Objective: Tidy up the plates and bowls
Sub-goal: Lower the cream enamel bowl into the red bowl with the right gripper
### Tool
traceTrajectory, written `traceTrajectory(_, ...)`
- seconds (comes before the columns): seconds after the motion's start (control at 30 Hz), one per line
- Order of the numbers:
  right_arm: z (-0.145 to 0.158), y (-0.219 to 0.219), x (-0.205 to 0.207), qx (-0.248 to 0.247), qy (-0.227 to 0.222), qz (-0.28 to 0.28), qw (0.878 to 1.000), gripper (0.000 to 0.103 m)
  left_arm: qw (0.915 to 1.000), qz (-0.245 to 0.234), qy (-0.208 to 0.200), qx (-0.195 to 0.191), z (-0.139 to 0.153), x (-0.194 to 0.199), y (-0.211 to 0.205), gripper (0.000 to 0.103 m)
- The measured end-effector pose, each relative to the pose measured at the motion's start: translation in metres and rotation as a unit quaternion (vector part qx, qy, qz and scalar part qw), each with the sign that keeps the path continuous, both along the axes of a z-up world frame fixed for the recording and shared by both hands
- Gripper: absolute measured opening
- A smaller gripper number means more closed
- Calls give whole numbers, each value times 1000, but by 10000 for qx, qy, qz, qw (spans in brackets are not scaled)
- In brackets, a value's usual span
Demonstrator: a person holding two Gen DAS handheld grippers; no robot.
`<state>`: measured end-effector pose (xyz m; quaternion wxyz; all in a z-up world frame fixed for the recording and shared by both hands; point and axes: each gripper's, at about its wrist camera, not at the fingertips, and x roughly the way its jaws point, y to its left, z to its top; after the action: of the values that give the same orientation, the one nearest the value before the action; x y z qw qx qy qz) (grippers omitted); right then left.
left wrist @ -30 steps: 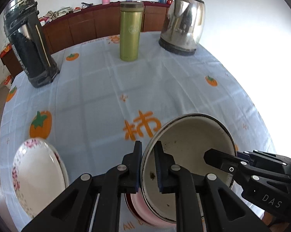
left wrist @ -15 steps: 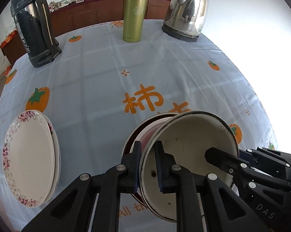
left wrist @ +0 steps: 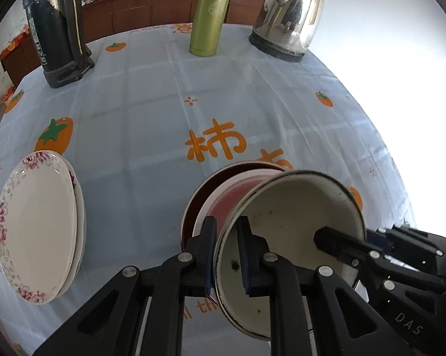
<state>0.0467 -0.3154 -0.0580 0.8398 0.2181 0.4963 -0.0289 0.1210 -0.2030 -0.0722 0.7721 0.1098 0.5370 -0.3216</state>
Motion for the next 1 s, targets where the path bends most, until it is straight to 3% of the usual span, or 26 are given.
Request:
traceTrajectory(0.37, -5, -2, 17, -260, -25, 185, 9995, 16, 9997, 129, 158, 105, -7, 10, -3, 16)
traceTrajectory(0.53, -3, -21, 17, 317, -108, 30, 9994, 16, 9988, 236, 406, -124, -3, 18, 0, 16)
traceTrajectory(0.8, 27, -22, 11, 693, -283, -11, 9972, 18, 9994, 192, 19, -301, 37, 14, 3, 17)
traceTrajectory(1.0, 12, -12, 5, 1161, 67, 120, 9931, 18, 9998, 145, 46, -108, 31, 8, 9, 19)
